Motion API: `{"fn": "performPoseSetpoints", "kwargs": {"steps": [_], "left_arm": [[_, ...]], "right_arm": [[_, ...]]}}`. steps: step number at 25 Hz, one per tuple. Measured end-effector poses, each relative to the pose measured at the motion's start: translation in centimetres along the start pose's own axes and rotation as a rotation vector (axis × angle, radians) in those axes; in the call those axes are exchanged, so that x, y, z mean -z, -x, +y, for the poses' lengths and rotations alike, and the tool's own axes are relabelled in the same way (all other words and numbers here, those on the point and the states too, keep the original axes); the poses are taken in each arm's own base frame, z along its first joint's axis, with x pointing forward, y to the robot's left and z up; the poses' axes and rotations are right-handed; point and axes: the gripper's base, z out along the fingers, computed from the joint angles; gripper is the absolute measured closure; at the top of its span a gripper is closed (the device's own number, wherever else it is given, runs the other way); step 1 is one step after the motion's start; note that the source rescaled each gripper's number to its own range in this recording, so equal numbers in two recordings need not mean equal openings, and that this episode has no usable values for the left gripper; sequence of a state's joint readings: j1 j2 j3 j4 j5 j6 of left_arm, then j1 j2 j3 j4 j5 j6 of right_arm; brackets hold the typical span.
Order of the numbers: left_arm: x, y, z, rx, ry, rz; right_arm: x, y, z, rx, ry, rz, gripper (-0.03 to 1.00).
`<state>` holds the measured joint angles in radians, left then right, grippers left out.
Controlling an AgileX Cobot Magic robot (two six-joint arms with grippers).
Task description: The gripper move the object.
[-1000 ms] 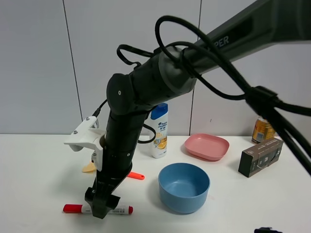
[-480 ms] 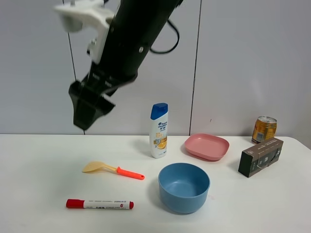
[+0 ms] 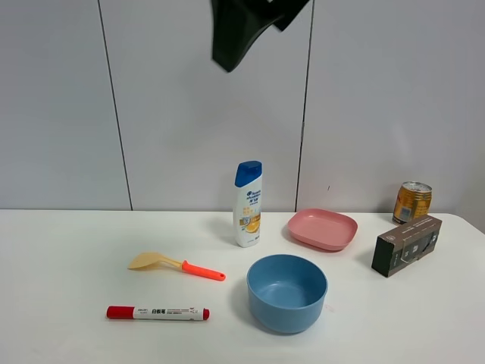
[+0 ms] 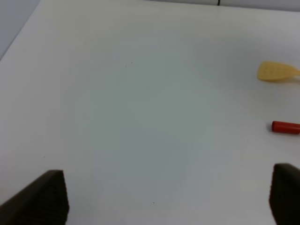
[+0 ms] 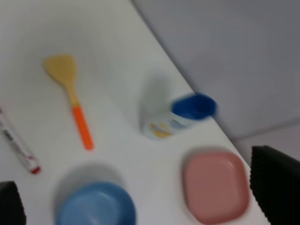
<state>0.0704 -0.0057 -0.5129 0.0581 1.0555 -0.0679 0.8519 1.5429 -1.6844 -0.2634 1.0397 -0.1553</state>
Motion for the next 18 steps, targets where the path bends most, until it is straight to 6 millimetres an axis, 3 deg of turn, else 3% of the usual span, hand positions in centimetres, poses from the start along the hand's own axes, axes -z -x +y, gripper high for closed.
{"fn": "performPoseSetpoints", "kwargs": {"steps": [3, 6, 11, 18], "left_arm": [[0.0, 0.0, 0.0, 0.000, 0.000, 0.000], [0.0, 0.0, 0.0, 0.000, 0.000, 0.000], [0.0, 0.0, 0.0, 0.000, 0.000, 0.000], [0.0, 0.0, 0.0, 0.000, 0.000, 0.000]], "right_arm": [[2.5, -1.0, -1.6, -0.010, -0.104, 0.036, -0.03], [3.8, -2.1, -3.4, -0.025, -0.184, 0.075, -0.03], [4.4, -4.0, -7.0, -0.110, -0.288, 0.136, -0.03], [5.0, -9.0, -13.7, -0.396, -0.388, 0.233, -0.03]]}}
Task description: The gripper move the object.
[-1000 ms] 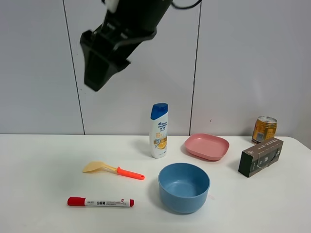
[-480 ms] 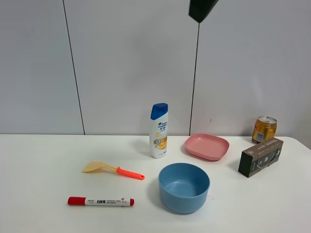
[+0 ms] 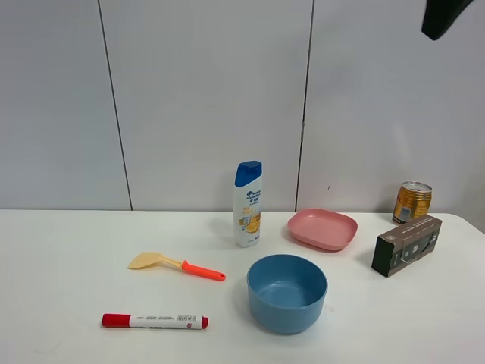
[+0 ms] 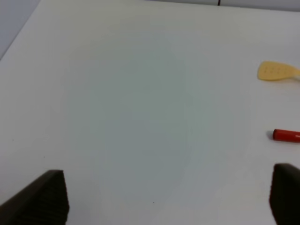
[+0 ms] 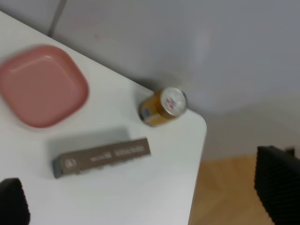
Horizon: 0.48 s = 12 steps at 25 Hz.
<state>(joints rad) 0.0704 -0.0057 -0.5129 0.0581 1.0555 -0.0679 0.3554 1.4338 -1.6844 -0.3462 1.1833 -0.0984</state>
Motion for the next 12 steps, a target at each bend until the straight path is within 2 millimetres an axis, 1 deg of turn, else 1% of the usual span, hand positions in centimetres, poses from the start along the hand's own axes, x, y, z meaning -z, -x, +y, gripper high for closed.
{"fn": "performPoseSetpoints", "kwargs": {"steps": [2, 5, 9, 12], "left_arm": [[0.0, 0.0, 0.0, 0.000, 0.000, 0.000], [0.0, 0.0, 0.0, 0.000, 0.000, 0.000], [0.0, 0.0, 0.0, 0.000, 0.000, 0.000], [0.0, 0.0, 0.0, 0.000, 0.000, 0.000]], "right_arm": [[-0.5, -0.8, -2.0, -0.084, -0.017, 0.036, -0.03], [-1.0, -2.0, -4.1, -0.205, -0.017, 0.080, -0.03], [-1.4, -3.2, -6.1, -0.346, 0.029, 0.094, -0.03], [-1.5, -4.0, -7.5, -0.414, 0.034, 0.102, -0.03]]}}
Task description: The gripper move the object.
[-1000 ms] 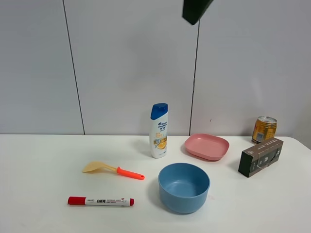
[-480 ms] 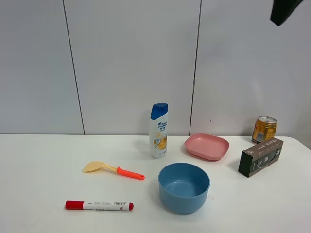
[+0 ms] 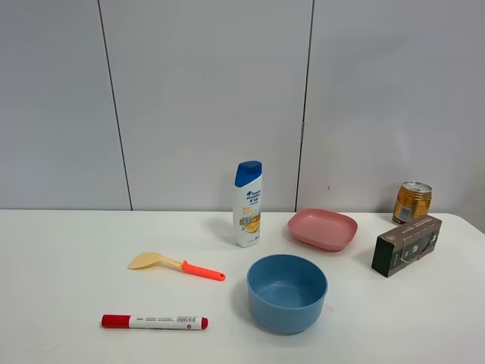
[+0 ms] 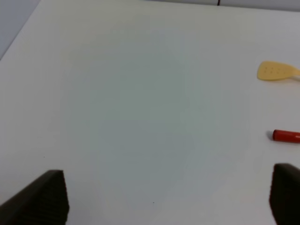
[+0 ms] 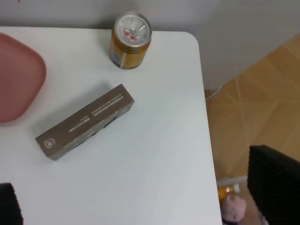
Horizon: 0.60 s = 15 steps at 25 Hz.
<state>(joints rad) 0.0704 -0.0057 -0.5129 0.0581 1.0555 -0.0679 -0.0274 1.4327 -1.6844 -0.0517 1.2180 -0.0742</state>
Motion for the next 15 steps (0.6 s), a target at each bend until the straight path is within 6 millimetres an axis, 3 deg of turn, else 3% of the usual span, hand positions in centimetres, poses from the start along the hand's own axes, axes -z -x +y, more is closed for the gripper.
{"fn": "performPoseSetpoints", "kwargs": {"steps": [4, 7, 10, 15], "left_arm": [[0.0, 0.0, 0.0, 0.000, 0.000, 0.000], [0.0, 0.0, 0.0, 0.000, 0.000, 0.000], [0.0, 0.0, 0.0, 0.000, 0.000, 0.000], [0.0, 0.0, 0.0, 0.000, 0.000, 0.000]], "right_arm": [[0.3, -0.6, -0.9, -0.031, -0.015, 0.003, -0.03], [0.5, -2.6, -0.7, -0.034, -0.008, 0.038, -0.03], [0.0, -5.9, -0.2, -0.036, 0.001, 0.091, -0.03], [0.8, -11.8, 0.8, -0.054, 0.026, 0.023, -0.03]]}}
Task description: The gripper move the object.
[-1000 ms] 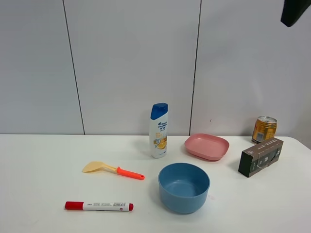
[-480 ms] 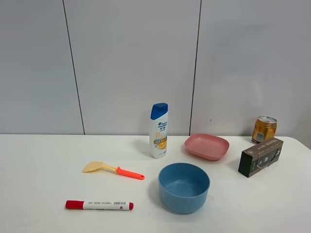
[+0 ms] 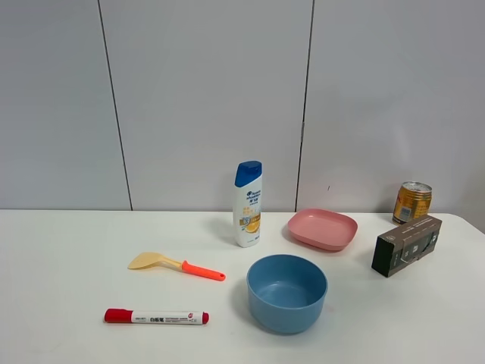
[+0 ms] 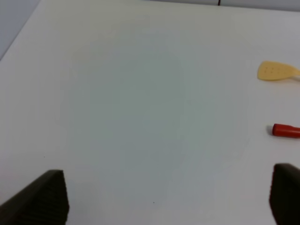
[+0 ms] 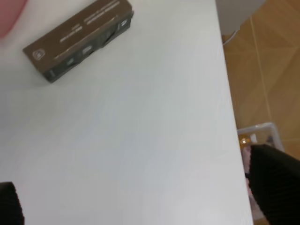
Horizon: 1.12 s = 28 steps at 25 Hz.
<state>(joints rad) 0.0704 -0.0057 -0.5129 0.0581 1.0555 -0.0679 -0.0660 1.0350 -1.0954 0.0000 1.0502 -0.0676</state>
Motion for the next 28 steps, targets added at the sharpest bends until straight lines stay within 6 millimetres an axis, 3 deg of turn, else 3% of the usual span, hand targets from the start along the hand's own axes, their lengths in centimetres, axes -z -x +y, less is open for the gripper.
{"fn": "performPoseSetpoints", "kwargs": {"steps": [8, 13, 21, 28], "left_arm": [[0.0, 0.0, 0.0, 0.000, 0.000, 0.000], [0.0, 0.0, 0.0, 0.000, 0.000, 0.000], [0.0, 0.0, 0.0, 0.000, 0.000, 0.000], [0.0, 0.0, 0.0, 0.000, 0.000, 0.000]], "right_arm": [[3.1, -10.6, 0.8, -0.004, 0.002, -0.186, -0.03], [3.3, -14.8, 1.1, 0.051, -0.007, -0.233, -0.03], [3.4, -19.0, 1.8, 0.056, 0.031, -0.274, -0.03], [3.7, -19.9, 2.0, 0.064, 0.042, -0.326, -0.03]]}}
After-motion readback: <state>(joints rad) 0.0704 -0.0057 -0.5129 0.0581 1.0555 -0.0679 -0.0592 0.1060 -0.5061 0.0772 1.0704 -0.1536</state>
